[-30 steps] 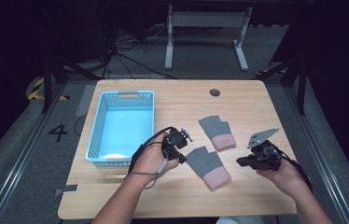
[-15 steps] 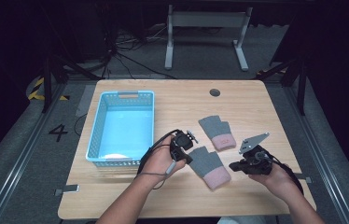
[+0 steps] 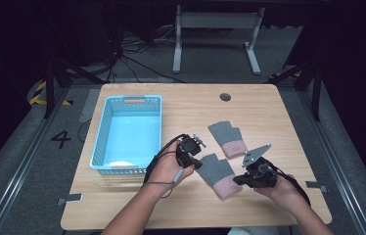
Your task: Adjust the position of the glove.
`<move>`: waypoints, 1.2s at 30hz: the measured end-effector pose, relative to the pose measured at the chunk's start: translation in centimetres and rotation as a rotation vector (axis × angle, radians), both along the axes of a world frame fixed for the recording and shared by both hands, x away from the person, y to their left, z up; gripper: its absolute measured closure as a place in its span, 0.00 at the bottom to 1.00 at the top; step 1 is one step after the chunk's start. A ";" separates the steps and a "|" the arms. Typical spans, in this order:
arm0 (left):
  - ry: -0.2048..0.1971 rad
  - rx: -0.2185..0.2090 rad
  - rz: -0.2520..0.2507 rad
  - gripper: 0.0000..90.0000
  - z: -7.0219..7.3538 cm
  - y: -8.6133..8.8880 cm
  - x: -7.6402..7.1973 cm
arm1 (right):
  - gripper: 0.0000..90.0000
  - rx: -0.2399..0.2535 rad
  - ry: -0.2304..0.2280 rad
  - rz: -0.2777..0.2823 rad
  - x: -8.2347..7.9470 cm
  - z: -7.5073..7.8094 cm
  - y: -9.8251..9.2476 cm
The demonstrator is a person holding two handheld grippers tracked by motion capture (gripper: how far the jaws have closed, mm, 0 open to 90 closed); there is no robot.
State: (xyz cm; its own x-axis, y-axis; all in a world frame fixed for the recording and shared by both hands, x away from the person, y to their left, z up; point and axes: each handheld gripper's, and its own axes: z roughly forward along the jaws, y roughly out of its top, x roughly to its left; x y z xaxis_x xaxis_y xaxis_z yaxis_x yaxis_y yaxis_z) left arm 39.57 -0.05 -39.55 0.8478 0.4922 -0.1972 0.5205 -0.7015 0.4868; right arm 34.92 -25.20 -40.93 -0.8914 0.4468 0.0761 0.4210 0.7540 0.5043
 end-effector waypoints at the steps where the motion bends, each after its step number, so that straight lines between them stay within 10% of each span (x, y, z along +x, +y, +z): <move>1: 0.002 0.000 0.001 1.00 -0.2 -0.1 0.0 | 1.00 0.000 0.004 0.007 0.0 0.0 0.1; 20: 0.013 0.003 -0.003 1.00 -0.3 -0.1 0.1 | 1.00 -0.060 0.041 0.046 0.1 -1.7 1.0; 36: 0.019 0.008 0.004 1.00 -0.2 0.3 -0.1 | 1.00 -0.047 0.014 -0.046 1.6 -1.7 -1.0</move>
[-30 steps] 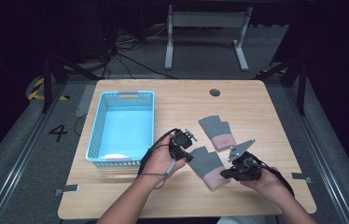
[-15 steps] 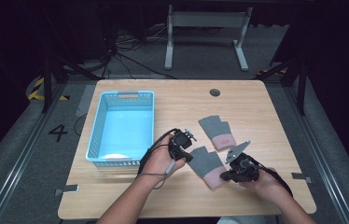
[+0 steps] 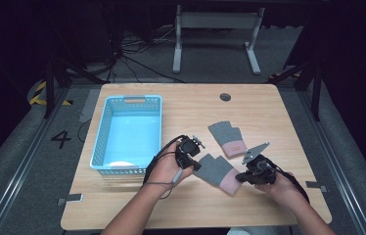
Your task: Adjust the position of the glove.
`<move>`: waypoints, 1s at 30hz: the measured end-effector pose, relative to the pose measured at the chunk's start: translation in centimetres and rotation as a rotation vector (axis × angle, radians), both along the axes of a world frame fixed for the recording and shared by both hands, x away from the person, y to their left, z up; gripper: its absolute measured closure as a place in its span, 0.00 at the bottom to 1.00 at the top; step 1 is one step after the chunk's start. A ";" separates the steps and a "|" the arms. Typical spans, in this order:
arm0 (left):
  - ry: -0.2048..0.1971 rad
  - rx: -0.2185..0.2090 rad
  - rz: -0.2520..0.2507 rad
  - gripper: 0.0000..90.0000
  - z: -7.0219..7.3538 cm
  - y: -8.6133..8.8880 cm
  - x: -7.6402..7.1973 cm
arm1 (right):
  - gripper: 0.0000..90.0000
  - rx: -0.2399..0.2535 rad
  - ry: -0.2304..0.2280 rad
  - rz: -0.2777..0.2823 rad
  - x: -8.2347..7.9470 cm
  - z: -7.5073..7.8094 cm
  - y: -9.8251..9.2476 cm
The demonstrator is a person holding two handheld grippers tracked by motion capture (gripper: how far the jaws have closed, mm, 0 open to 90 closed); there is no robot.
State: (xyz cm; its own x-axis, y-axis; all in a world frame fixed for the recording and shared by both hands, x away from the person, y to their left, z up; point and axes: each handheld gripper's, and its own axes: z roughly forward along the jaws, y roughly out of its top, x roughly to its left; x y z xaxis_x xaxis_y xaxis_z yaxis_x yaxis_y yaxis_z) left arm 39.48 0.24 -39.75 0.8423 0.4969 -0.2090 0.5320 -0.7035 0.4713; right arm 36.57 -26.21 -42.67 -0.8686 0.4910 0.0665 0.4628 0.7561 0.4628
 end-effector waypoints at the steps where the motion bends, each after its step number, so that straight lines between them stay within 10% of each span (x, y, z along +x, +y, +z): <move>1: 0.000 -0.002 0.002 1.00 0.0 0.0 0.0 | 1.00 -0.002 -0.006 -0.008 0.1 0.0 -0.1; 30: 0.014 0.049 -0.049 1.00 -1.8 -1.4 0.5 | 1.00 0.054 -0.089 -0.076 -0.3 1.6 -1.5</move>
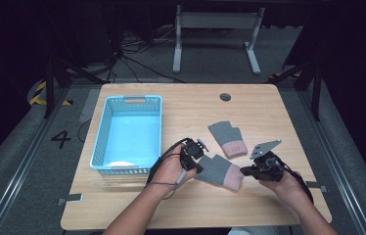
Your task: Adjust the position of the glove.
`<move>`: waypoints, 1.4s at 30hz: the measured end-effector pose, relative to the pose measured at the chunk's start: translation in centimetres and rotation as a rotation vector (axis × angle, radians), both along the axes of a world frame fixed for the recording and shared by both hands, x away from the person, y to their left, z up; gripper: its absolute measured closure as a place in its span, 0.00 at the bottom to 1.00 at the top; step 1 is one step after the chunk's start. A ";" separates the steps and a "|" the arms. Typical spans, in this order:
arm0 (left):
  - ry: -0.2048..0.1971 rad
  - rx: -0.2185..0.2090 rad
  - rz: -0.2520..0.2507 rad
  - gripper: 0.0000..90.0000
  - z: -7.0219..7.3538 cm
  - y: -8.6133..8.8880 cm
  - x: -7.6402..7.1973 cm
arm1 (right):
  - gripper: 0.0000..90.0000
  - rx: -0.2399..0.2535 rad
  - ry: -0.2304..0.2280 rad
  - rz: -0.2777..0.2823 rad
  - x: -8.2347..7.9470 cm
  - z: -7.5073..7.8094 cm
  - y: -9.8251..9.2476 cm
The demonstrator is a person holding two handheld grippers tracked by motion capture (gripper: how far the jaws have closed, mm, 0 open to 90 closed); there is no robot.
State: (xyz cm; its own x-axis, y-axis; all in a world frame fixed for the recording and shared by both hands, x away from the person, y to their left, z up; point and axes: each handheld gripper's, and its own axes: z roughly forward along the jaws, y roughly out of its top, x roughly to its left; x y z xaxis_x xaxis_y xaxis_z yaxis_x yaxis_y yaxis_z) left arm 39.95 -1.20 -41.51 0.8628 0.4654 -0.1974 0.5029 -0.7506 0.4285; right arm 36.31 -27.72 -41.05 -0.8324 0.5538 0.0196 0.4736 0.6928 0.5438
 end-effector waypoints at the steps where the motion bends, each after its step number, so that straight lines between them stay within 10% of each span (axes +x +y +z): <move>1: -0.001 0.003 0.000 1.00 -0.3 -0.1 0.1 | 1.00 0.007 0.006 -0.002 0.0 0.0 -0.2; 20: 0.053 0.066 -0.005 1.00 -1.8 -0.9 0.0 | 0.99 0.071 0.031 -0.007 0.1 0.4 -0.8; 42: 0.133 0.178 -0.154 1.00 -1.3 -3.1 -3.0 | 0.99 0.076 0.025 -0.008 0.5 0.6 -0.9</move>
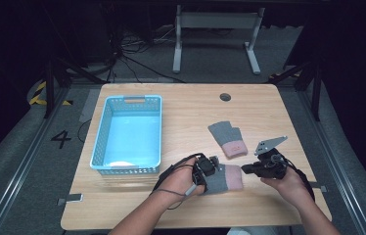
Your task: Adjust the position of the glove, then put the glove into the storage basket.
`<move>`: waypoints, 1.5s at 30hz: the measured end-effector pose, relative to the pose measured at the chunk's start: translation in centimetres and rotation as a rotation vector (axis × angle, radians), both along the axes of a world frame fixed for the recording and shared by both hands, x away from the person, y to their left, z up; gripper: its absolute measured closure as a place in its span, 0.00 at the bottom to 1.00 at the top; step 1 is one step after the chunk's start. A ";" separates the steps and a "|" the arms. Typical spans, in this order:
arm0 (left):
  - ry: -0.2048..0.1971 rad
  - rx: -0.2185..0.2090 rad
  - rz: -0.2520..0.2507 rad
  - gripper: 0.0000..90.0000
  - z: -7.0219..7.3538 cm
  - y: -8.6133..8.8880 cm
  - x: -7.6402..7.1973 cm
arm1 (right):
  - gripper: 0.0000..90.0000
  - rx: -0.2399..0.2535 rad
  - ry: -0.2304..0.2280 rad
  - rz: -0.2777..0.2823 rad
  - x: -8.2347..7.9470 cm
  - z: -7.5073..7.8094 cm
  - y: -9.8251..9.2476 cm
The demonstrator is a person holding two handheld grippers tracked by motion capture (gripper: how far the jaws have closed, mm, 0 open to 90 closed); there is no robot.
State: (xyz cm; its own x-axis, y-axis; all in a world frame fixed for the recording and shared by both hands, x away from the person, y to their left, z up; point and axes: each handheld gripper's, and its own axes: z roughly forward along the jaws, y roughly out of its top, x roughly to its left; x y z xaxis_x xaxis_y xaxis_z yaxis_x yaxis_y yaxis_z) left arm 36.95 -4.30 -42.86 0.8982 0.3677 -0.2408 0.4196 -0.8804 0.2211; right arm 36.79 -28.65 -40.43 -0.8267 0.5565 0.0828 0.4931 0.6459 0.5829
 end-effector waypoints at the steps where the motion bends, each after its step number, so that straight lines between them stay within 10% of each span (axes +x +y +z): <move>1: 0.003 -0.006 -0.001 1.00 0.0 0.0 -0.1 | 0.99 0.002 0.000 -0.005 0.0 0.0 0.0; 27: -0.142 -0.212 0.113 0.79 6.1 4.2 0.5 | 0.99 0.012 -0.010 -0.044 -0.2 0.4 -0.8; 45: -0.135 -0.180 0.178 0.76 7.0 6.7 1.1 | 0.97 0.031 -0.006 -0.053 0.7 1.0 -0.2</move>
